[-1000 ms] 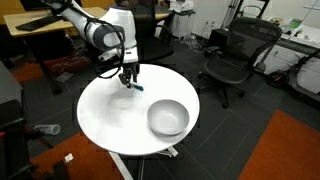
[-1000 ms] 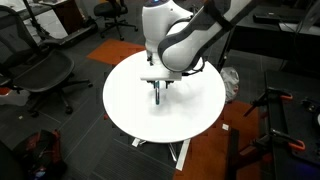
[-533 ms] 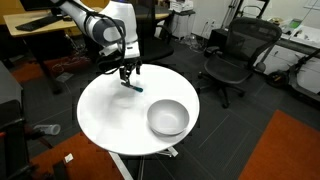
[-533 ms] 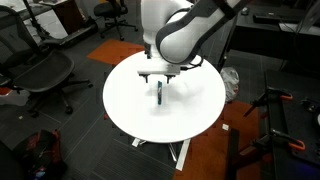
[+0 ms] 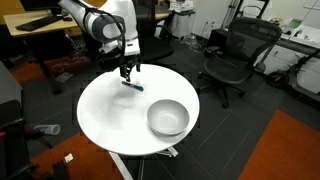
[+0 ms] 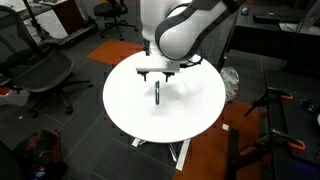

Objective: Take the marker out of the grey bowl

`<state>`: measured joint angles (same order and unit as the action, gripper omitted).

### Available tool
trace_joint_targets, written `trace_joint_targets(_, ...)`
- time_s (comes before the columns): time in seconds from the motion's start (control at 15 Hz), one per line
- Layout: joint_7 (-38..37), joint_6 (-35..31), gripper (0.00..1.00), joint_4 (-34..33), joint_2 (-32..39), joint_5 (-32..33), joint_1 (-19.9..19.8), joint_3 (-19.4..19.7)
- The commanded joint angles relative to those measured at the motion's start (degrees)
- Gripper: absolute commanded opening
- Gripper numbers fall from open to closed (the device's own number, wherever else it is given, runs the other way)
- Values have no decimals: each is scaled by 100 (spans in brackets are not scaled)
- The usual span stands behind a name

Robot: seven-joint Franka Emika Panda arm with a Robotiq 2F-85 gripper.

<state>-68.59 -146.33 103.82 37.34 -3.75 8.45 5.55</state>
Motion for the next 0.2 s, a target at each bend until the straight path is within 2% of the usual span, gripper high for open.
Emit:
trace_joint_targets(0.0, 24, 16, 100, -11, 3, -33, 25, 28)
trace_joint_targets(0.13, 24, 16, 100, -10, 3, -33, 24, 26)
